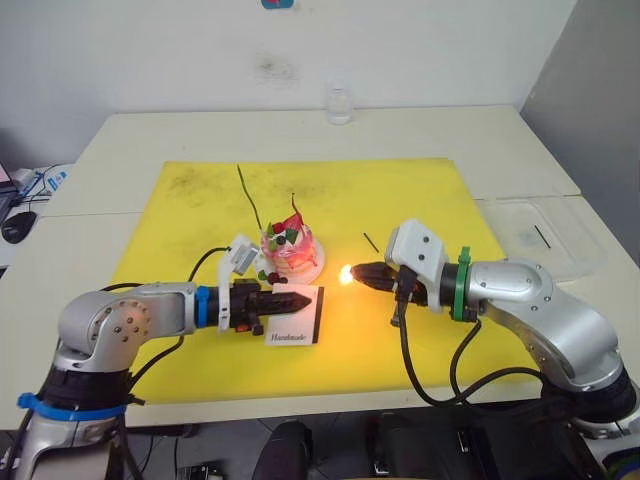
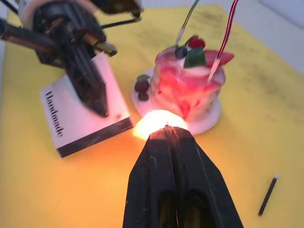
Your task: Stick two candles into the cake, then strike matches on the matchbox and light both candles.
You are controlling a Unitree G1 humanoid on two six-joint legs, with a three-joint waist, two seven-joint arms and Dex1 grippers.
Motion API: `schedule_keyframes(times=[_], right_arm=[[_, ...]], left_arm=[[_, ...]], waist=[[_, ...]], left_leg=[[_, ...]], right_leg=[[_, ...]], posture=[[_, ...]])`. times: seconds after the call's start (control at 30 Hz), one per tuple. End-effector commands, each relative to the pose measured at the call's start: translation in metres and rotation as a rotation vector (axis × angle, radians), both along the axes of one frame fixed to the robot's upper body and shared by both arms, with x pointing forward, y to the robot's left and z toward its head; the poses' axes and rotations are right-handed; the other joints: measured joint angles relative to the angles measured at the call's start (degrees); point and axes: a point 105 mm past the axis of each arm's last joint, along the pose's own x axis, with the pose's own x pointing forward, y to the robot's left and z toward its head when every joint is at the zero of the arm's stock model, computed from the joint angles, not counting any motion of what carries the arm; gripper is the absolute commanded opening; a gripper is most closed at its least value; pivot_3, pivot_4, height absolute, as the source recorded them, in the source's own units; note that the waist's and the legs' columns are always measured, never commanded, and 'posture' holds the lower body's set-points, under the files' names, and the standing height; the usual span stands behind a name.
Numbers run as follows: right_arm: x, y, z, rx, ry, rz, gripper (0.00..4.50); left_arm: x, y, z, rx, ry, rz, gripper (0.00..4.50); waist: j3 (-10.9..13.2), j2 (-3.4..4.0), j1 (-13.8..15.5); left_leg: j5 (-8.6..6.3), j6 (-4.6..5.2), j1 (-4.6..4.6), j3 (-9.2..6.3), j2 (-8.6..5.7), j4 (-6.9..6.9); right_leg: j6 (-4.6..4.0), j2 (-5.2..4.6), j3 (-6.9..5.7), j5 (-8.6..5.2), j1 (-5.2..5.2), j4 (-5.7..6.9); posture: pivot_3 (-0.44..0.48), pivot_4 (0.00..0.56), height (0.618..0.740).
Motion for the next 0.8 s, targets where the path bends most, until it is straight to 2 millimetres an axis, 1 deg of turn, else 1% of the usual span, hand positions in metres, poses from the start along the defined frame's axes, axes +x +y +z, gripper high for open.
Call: schedule_keyframes(times=[0.03,0.2,0.37,0.53,0.8], right_arm=[[0.005,0.014,0.02,0.041,-0.061,0.011,0.03],[0.009,0.049,0.025,0.074,-0.073,0.05,0.03],[0.024,0.076,0.039,0.112,-0.131,0.04,0.03],[0.041,0.092,0.058,0.145,-0.223,0.002,0.03],[0.054,0.111,0.08,0.189,-0.331,-0.006,0.03]], left_arm=[[-0.005,0.014,0.006,0.032,-0.048,0.017,0.0],[-0.008,0.024,0.0,0.042,-0.038,0.048,0.0],[-0.008,0.025,-0.003,0.043,-0.04,0.057,0.0],[-0.007,0.025,-0.005,0.041,-0.042,0.063,0.0],[-0.005,0.022,-0.006,0.031,-0.049,0.062,0.0]], waist=[[0.0,0.0,0.02],[0.0,0.0,0.06],[0.0,0.0,0.06],[0.0,0.0,0.03],[0.0,0.0,0.0]], left_leg=[[0.0,0.0,0.0,0.0,0.0,0.0],[0.0,0.0,0.0,0.0,0.0,0.0],[0.0,0.0,-0.01,0.02,0.0,0.01],[0.0,0.0,0.0,0.01,0.0,-0.01],[0.0,0.0,0.0,0.02,0.0,-0.02]], right_leg=[[0.0,0.0,0.0,0.0,0.0,0.0],[-0.09,-0.01,0.02,0.05,0.0,-0.01],[-0.17,-0.02,0.03,0.1,-0.02,-0.01],[-0.22,-0.01,0.01,0.13,-0.03,0.0],[-0.3,-0.01,0.01,0.18,-0.04,0.0]], posture=[[0.0,0.15,0.74],[0.0,0.15,0.74],[0.0,0.15,0.74],[0.0,0.15,0.74],[0.0,0.15,0.74]])
